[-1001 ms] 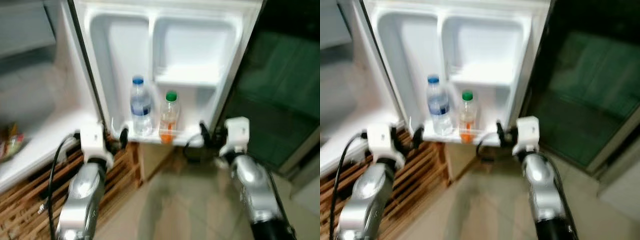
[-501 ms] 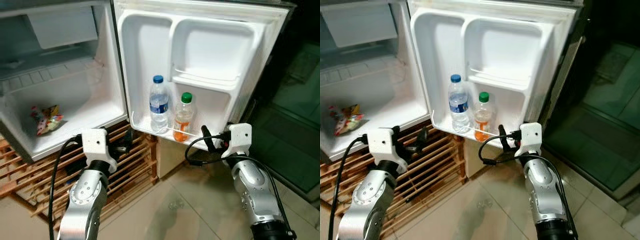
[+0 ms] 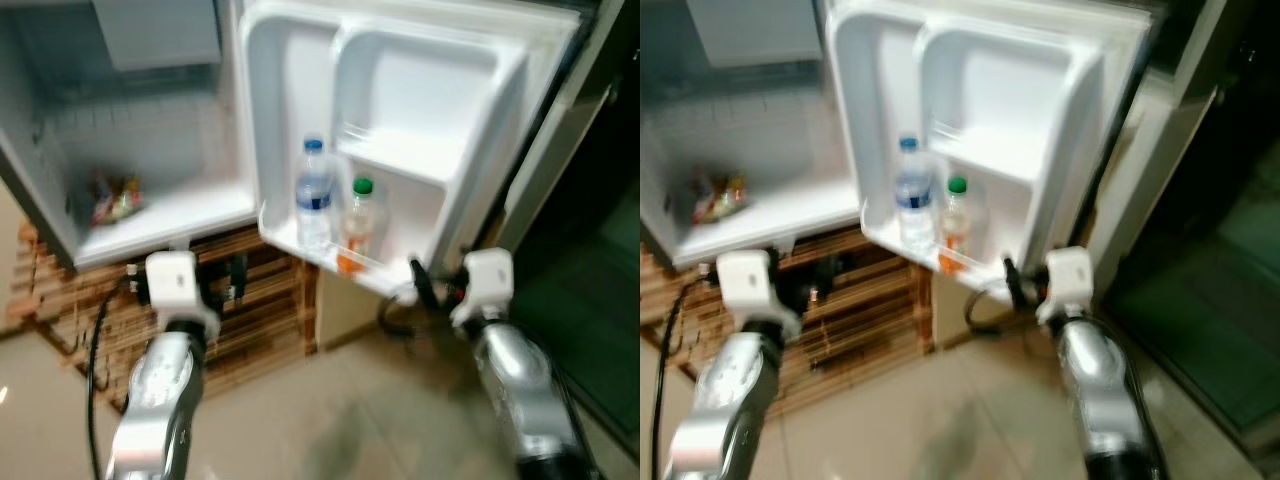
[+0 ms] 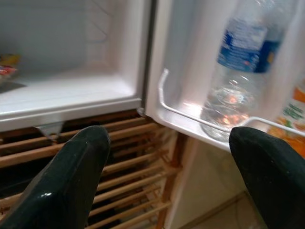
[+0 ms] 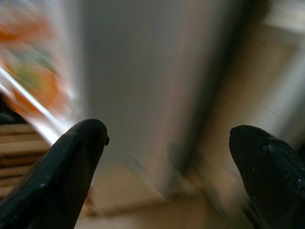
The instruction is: Restocking fridge
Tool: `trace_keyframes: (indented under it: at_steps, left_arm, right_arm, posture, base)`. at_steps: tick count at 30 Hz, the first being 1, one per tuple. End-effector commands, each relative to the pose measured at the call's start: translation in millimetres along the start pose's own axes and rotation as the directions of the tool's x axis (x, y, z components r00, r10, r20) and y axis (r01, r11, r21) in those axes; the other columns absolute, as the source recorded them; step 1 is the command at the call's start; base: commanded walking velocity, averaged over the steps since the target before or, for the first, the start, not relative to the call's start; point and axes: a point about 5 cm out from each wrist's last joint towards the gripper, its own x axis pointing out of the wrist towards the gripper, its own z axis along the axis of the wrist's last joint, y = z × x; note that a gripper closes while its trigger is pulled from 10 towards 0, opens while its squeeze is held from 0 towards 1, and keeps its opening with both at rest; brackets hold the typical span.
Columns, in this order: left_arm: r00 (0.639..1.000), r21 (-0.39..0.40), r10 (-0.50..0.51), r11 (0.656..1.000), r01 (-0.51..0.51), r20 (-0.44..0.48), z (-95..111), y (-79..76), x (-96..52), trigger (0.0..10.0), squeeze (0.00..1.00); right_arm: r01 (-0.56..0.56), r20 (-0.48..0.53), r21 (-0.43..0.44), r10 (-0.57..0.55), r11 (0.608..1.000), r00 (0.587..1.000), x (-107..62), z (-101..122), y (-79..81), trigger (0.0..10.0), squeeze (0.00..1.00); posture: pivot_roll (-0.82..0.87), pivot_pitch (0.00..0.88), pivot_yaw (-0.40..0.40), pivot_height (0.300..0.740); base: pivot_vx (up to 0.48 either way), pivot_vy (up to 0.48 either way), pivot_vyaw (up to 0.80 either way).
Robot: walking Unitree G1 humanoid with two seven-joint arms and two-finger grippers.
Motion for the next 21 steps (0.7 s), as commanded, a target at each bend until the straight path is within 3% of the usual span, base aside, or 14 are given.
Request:
trace_keyframes:
  at_steps: [1, 2, 5, 6, 7, 8, 9, 11, 13, 14, 18, 19, 21]
  left_arm:
    - [0.999, -0.004, 0.033, 0.999, -0.033, 0.005, 4.6, 9.6, 5.1, 10.0, 0.00]
    - [0.999, -0.004, 0.033, 0.999, -0.033, 0.005, 4.6, 9.6, 5.1, 10.0, 0.00]
    - [0.999, -0.011, 0.035, 0.999, -0.035, 0.004, 5.1, 11.4, 6.2, 10.0, 0.00]
    - [1.000, -0.008, 0.032, 0.999, -0.032, -0.002, 3.5, 11.3, 6.9, 10.0, 0.00]
    - [0.999, 0.015, 0.031, 0.999, -0.031, -0.033, -3.1, 12.6, 10.1, 10.0, 0.00]
    - [0.999, 0.015, 0.031, 0.999, -0.031, -0.033, -3.1, 12.6, 10.1, 10.0, 0.00]
    - [0.998, 0.020, 0.031, 0.999, -0.030, -0.046, -5.7, 13.2, 11.2, 10.0, 0.00]
    - [0.987, 0.075, 0.047, 0.997, -0.036, -0.152, -26.7, 19.7, 16.1, 10.0, 0.00]
    - [0.961, 0.118, 0.037, 0.993, -0.005, -0.273, -48.9, 23.3, 18.8, 10.0, 0.00]
    - [0.916, 0.170, 0.062, 0.985, 0.007, -0.397, -71.0, 30.5, 19.2, 10.0, 0.00]
    - [0.901, 0.177, 0.069, 0.984, 0.009, -0.429, -77.7, 34.1, 20.7, 10.0, 0.00]
    - [0.913, 0.167, 0.054, 0.986, 0.016, -0.404, -73.8, 32.3, 24.3, 10.0, 0.00]
    - [0.968, 0.104, 0.014, 0.994, 0.013, -0.252, -47.8, 22.9, 34.0, 10.0, 0.00]
  right_arm:
    - [-0.027, -0.039, 0.022, 0.028, 0.999, 0.999, -4.7, -9.8, -4.9, 10.0, 0.00]
    - [-0.027, -0.039, 0.022, 0.028, 0.999, 0.999, -4.7, -9.8, -4.9, 10.0, 0.00]
    - [-0.147, -0.173, 0.057, 0.154, 0.988, 0.973, -17.9, -33.9, -6.7, 10.0, 0.00]
    - [-0.122, -0.235, 0.022, 0.123, 0.992, 0.964, -21.7, -44.5, -17.0, 10.0, 0.00]
    - [0.021, -0.308, -0.114, -0.055, 0.993, 0.950, -22.9, -54.2, -45.0, 10.0, 0.00]
    - [0.021, -0.308, -0.114, -0.055, 0.993, 0.950, -22.9, -54.2, -45.0, 10.0, 0.00]
    - [0.076, -0.315, -0.164, -0.125, 0.984, 0.941, -22.4, -54.7, -54.2, 10.0, 0.00]
    - [0.265, -0.258, -0.264, -0.333, 0.927, 0.907, -14.1, -40.6, -81.1, 10.0, 0.00]
    - [0.378, -0.185, -0.337, -0.455, 0.862, 0.871, -5.5, -24.3, -96.6, 10.0, 0.00]
    - [0.425, -0.082, -0.376, -0.486, 0.823, 0.870, 10.4, -0.9, -97.7, 10.0, 0.00]
    - [0.442, -0.004, -0.373, -0.478, 0.816, 0.878, 23.2, 18.5, -94.1, 10.0, 0.00]
    - [0.432, 0.021, -0.351, -0.454, 0.831, 0.891, 30.0, 26.4, -89.7, 10.0, 0.00]
    - [0.381, 0.048, -0.269, -0.382, 0.885, 0.923, 42.1, 33.9, -74.0, 10.0, 0.00]
  posture:
    - [-0.14, 0.000, 0.005, 0.740]
    - [-0.14, 0.000, 0.005, 0.740]
    - [-0.15, 0.000, 0.013, 0.740]
    - [-0.15, 0.000, 0.015, 0.740]
    - [-0.15, 0.000, 0.018, 0.740]
    - [-0.15, 0.000, 0.018, 0.740]
    - [-0.16, 0.000, 0.019, 0.740]
    - [-0.16, 0.000, 0.023, 0.740]
    - [-0.16, 0.000, 0.024, 0.740]
    - [-0.16, 0.000, 0.026, 0.740]
    - [-0.16, 0.000, 0.025, 0.740]
    - [-0.16, 0.000, 0.019, 0.740]
    - [-0.15, 0.000, 0.018, 0.740]
  base:
    - [0.000, 0.000, 0.00]
    - [0.000, 0.000, 0.00]
    - [0.000, 0.000, 0.00]
    - [0.000, 0.000, 0.00]
    - [0.000, 0.000, 0.00]
    - [0.000, 0.000, 0.00]
    - [0.000, 0.000, 0.00]
    - [0.000, 0.000, 0.00]
    - [0.000, 0.000, 0.00]
    - [0.000, 0.000, 0.00]
    - [0.000, 0.000, 0.00]
    - [0.000, 0.000, 0.00]
    - [0.000, 0.000, 0.00]
